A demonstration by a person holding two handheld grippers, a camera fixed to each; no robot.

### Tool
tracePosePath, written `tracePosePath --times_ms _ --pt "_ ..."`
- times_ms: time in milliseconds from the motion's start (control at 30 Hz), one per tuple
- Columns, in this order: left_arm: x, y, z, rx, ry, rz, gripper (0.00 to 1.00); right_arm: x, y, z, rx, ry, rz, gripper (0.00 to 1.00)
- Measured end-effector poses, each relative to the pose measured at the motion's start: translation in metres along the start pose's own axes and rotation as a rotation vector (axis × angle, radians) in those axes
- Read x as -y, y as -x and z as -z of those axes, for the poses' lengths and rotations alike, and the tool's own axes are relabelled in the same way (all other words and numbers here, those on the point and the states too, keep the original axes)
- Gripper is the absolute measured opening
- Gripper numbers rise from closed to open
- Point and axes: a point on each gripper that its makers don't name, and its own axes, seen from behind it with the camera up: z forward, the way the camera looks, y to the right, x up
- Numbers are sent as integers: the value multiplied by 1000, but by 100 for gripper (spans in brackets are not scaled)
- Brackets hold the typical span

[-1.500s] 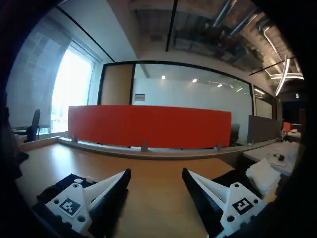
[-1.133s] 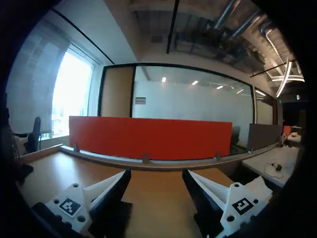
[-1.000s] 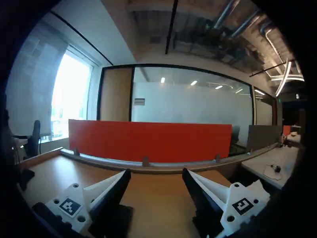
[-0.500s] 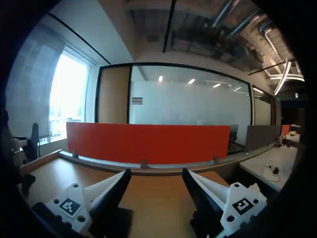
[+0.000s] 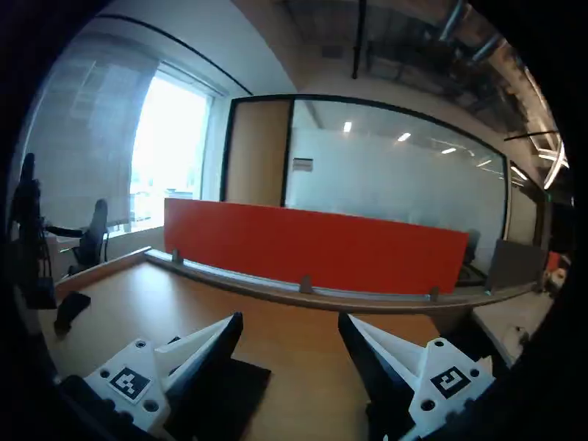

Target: Fold towel

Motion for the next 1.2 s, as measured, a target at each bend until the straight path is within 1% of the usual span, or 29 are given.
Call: tracePosePath --times_ms 100,267,400,500,600,800,967,1200 --pt "-8 4 0 29 47 -4 67 11 2 -1 31 -62 20 100" --pt "-16 8 -1 57 95 -22 67 28 11 -1 88 -146 47 100" --pt "-28 14 -2 81 152 -32 67 46 19 2 129 -222 69 100" --pt "-39 23 -1 112 202 -35 67 55 25 4 155 -262 91 100" --pt "-48 32 0 140 244 -41 67 60 33 5 181 -288 113 100" --pt "-59 50 2 177 294 -51 67 67 48 7 219 -321 144 100" --pt "-65 67 2 191 309 -60 67 73 66 6 245 -337 148 100" --pt "-81 104 1 222 330 -55 67 80 101 5 281 -349 170 100"
